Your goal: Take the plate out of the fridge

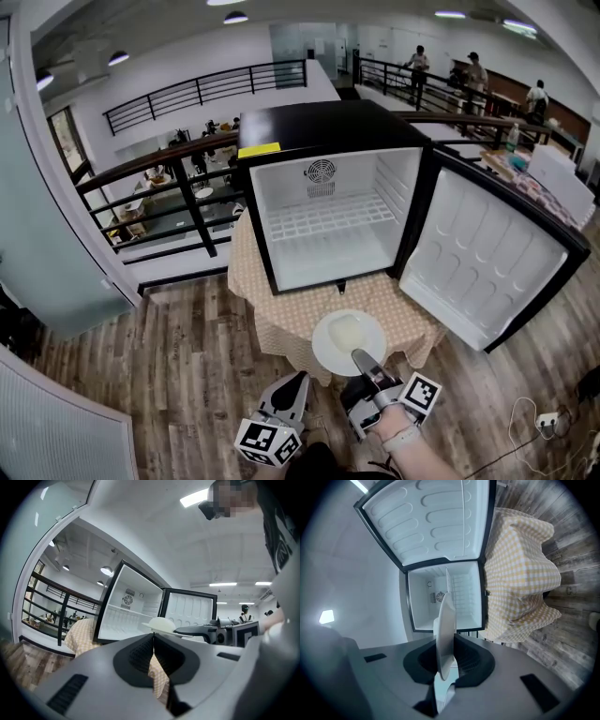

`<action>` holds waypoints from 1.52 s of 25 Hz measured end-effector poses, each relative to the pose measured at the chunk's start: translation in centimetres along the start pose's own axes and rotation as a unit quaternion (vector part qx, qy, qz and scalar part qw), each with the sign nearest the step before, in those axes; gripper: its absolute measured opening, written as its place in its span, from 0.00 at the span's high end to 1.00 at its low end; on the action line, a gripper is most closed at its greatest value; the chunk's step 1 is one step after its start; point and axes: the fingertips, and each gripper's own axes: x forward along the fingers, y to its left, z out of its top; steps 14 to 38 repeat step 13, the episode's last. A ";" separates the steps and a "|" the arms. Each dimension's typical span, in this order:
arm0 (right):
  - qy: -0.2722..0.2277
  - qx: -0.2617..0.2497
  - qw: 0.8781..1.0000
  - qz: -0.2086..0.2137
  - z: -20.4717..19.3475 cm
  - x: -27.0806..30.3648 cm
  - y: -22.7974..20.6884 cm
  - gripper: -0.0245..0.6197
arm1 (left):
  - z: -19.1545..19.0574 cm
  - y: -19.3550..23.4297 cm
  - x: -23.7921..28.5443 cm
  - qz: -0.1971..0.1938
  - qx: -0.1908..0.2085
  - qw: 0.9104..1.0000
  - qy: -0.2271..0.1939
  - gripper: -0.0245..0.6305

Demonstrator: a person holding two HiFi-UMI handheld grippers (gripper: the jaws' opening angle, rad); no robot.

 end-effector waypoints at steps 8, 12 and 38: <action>0.005 0.007 1.000 0.003 -0.6 -2.9 0.5 0.88 | -0.5 -2.5 -2.0 0.006 0.007 1.000 0.003 0.95; 0.008 0.009 1.000 0.006 -1.0 -4.2 1.1 0.88 | -0.8 -3.5 -3.1 0.013 0.007 1.000 0.003 0.95; 0.009 0.010 1.000 0.007 -1.1 -4.5 1.3 0.88 | -0.8 -3.8 -3.3 0.015 0.008 1.000 0.004 0.95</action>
